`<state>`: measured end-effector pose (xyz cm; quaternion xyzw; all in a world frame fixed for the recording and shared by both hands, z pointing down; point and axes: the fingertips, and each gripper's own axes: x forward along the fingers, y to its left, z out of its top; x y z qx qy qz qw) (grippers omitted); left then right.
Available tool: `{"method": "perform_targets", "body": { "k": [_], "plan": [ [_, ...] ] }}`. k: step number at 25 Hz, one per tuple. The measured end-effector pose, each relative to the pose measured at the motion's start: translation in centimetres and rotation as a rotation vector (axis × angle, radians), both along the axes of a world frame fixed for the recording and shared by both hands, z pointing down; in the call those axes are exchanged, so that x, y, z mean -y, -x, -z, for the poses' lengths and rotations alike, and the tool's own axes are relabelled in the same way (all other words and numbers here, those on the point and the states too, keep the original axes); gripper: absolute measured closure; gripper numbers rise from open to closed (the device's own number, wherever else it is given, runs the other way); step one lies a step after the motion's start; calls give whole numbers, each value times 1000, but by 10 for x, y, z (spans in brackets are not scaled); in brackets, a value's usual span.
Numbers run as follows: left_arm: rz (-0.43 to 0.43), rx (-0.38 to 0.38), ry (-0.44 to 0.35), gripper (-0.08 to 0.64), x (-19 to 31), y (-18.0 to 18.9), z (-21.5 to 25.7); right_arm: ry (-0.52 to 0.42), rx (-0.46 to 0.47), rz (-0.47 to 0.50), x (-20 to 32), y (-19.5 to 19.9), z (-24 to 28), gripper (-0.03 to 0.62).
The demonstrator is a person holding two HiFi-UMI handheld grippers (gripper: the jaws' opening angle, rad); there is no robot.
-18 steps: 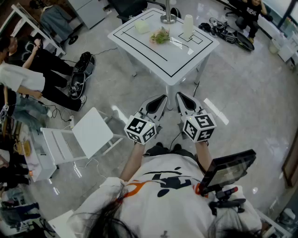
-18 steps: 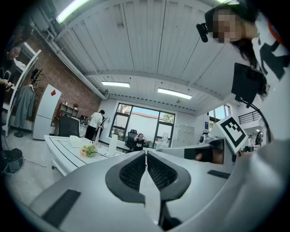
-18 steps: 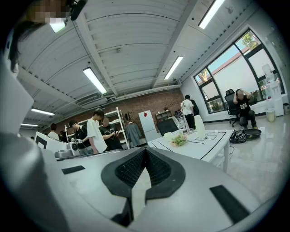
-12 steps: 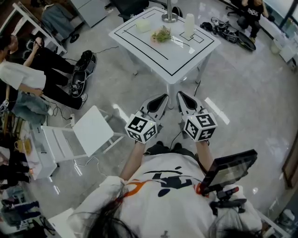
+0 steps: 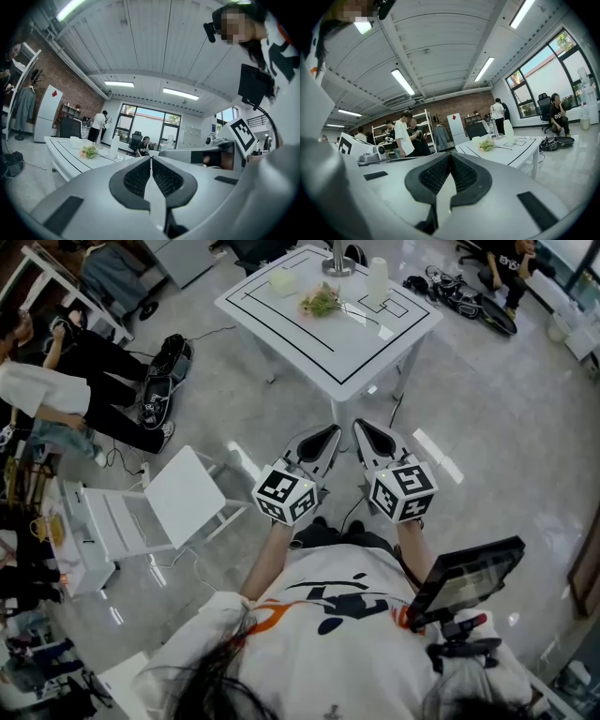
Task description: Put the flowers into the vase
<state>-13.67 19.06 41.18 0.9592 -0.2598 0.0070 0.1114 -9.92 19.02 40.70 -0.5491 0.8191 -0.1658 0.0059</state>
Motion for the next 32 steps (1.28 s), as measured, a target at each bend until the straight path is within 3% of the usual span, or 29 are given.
{"method": "perform_targets", "body": {
  "k": [17,32],
  "plan": [
    [68,-4,6,549,0,-31,-9,14,17,32,-5,-42,-14,578],
    [48,26,30,550,11,-52,-23,30,34,49,13,-56,-27,578]
  ]
}}
